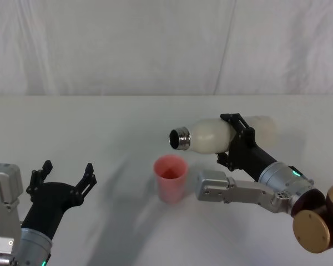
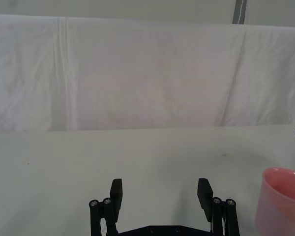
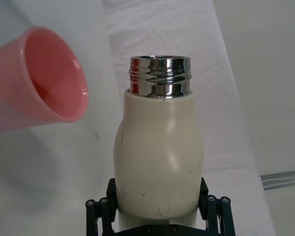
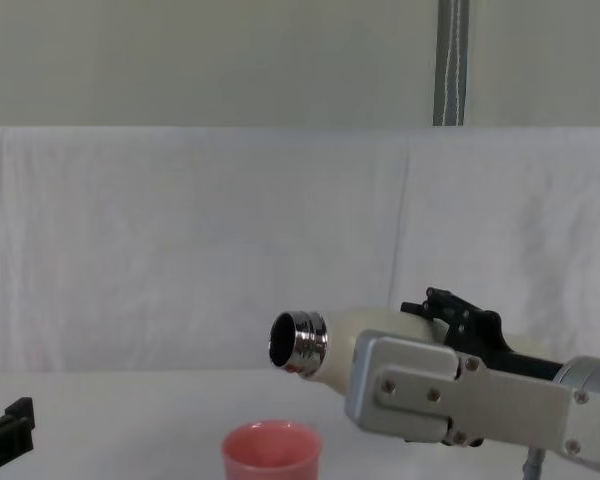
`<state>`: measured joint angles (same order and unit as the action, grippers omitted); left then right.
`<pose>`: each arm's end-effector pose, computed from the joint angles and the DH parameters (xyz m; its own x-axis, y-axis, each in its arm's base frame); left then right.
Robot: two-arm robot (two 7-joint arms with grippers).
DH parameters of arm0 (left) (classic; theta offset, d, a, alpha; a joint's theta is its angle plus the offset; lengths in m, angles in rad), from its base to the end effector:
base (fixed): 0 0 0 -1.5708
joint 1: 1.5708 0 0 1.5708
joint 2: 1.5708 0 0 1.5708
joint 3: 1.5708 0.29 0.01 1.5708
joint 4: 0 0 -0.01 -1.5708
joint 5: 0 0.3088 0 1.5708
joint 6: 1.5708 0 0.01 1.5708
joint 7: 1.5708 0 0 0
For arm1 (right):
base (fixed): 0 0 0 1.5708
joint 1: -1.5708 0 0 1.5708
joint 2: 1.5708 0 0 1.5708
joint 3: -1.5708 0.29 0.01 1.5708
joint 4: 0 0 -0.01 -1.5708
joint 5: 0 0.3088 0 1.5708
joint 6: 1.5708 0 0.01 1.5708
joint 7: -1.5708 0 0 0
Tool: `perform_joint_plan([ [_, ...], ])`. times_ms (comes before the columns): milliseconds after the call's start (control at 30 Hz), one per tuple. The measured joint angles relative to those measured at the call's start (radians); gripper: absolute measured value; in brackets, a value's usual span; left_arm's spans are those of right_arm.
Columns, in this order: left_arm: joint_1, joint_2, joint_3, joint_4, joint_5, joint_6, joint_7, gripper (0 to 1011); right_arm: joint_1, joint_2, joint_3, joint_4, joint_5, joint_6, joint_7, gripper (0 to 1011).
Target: Grasp the thermos with one hand and pour water into the cup lid.
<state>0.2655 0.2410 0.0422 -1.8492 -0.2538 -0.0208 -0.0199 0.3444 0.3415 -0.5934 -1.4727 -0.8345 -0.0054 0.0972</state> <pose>0.2529 0.0375 -0.2853 0.1246 0.9917 -0.0326 -0.9921 0.1240 -0.0175 0.3806 0.0611 -0.2599 0.2008 -0.1901 0.9610 0.8526 0.5170 -0.0759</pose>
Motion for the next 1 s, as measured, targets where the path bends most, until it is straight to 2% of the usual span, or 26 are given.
perform_joint_plan([
  [1000, 0.000, 0.000, 0.000, 0.000, 0.000, 0.000, 0.000, 1001, 0.013, 0.024, -0.037, 0.005, -0.088, 0.022, -0.017, 947],
])
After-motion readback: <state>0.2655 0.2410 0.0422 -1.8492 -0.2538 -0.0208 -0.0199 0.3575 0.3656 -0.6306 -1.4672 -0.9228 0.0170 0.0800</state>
